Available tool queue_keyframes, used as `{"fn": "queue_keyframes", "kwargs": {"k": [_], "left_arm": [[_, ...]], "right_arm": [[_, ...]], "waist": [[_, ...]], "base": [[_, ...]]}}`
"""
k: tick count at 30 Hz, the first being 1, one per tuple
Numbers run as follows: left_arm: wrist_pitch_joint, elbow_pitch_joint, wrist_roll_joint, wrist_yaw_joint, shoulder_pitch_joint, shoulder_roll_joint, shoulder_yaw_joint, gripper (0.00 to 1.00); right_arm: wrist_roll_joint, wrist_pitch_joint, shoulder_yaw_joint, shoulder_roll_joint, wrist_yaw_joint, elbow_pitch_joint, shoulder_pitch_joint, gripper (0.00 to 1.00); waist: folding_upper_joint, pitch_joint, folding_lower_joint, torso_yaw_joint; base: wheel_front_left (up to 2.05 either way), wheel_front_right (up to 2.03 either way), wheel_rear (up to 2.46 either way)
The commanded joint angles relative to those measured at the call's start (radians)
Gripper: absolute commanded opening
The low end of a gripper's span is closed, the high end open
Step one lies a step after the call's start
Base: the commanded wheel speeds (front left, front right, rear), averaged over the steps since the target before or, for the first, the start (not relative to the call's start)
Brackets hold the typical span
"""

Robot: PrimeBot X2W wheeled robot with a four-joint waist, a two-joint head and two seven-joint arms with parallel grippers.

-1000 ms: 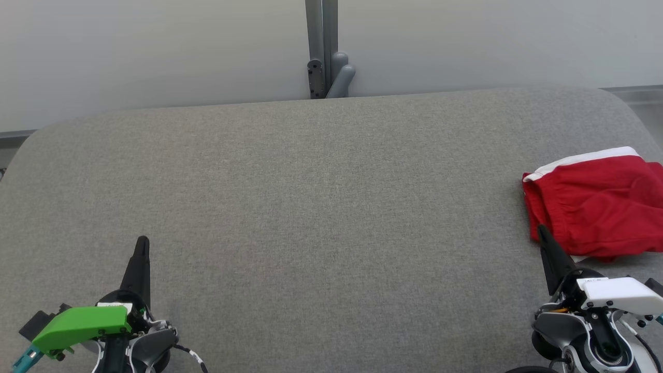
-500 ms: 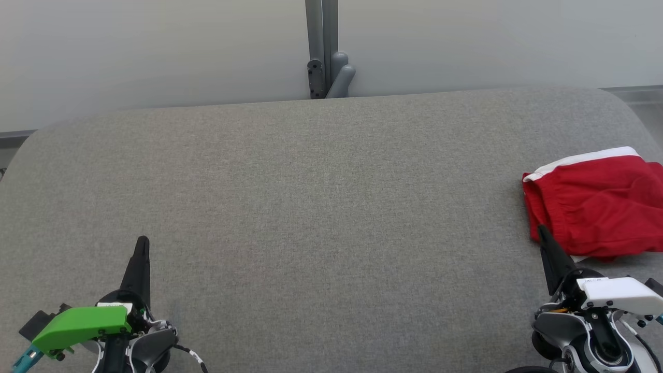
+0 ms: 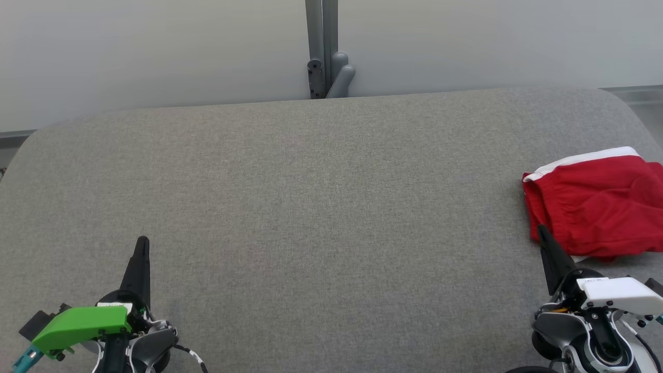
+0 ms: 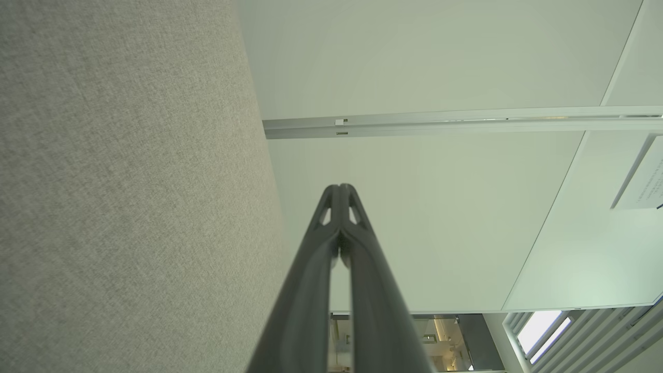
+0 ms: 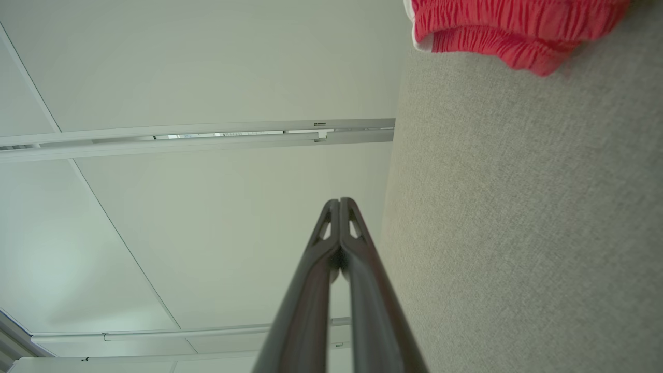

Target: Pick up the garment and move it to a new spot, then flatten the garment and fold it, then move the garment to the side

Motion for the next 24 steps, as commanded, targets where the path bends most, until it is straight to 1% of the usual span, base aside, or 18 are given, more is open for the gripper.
{"fn": "queue_keyframes", "kwargs": {"k": [1, 24], "left_arm": [[0.001, -0.004, -0.002, -0.006, -0.011, 0.007, 0.004, 0.0], [0.001, -0.004, -0.002, -0.006, -0.011, 0.007, 0.004, 0.0]], "right_arm": [[0.005, 0.001, 0.001, -0.004, 0.0, -0.002, -0.011, 0.0], [0.005, 0.001, 0.001, -0.004, 0.0, -0.002, -0.011, 0.0]], "waist": [[-0.0001, 0.0, 0.0, 0.0], [-0.0001, 0.0, 0.0, 0.0]], "base": [[0.0, 0.0, 0.0], [0.0, 0.0, 0.0]]}}
